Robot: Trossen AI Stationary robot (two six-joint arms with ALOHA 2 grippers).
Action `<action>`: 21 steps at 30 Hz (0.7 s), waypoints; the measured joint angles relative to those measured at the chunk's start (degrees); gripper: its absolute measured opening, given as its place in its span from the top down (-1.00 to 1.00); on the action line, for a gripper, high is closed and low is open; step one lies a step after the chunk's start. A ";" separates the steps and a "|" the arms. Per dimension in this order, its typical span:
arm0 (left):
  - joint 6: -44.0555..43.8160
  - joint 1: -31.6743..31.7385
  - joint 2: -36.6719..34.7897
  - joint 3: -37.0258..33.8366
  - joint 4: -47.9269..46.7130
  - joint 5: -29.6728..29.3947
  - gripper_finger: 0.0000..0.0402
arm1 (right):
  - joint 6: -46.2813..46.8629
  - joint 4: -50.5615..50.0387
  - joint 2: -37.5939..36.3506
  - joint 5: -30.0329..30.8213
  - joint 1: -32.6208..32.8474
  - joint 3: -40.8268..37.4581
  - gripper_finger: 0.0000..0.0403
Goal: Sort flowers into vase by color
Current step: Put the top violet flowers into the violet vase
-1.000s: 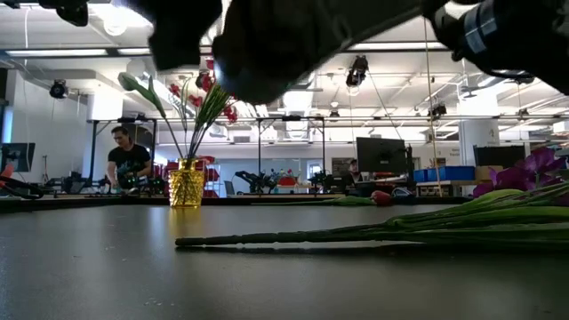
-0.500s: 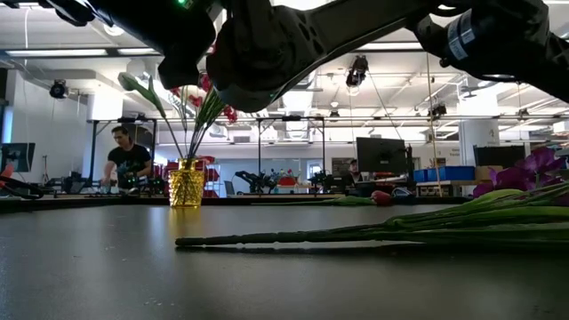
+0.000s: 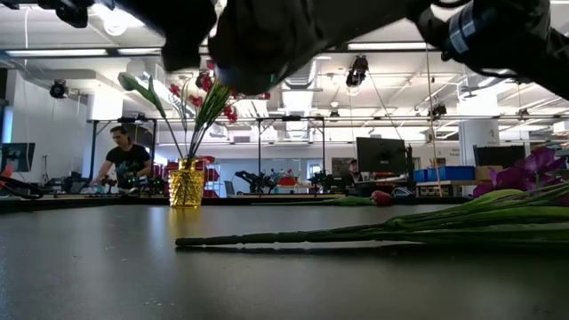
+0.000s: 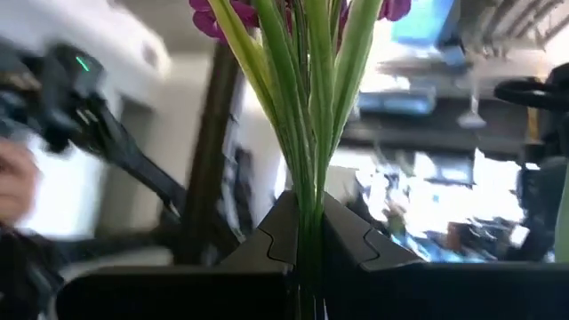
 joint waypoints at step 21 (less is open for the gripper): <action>0.38 0.00 12.06 3.88 2.17 0.42 1.00 | -10.52 -5.71 -49.50 26.46 2.82 -67.01 0.94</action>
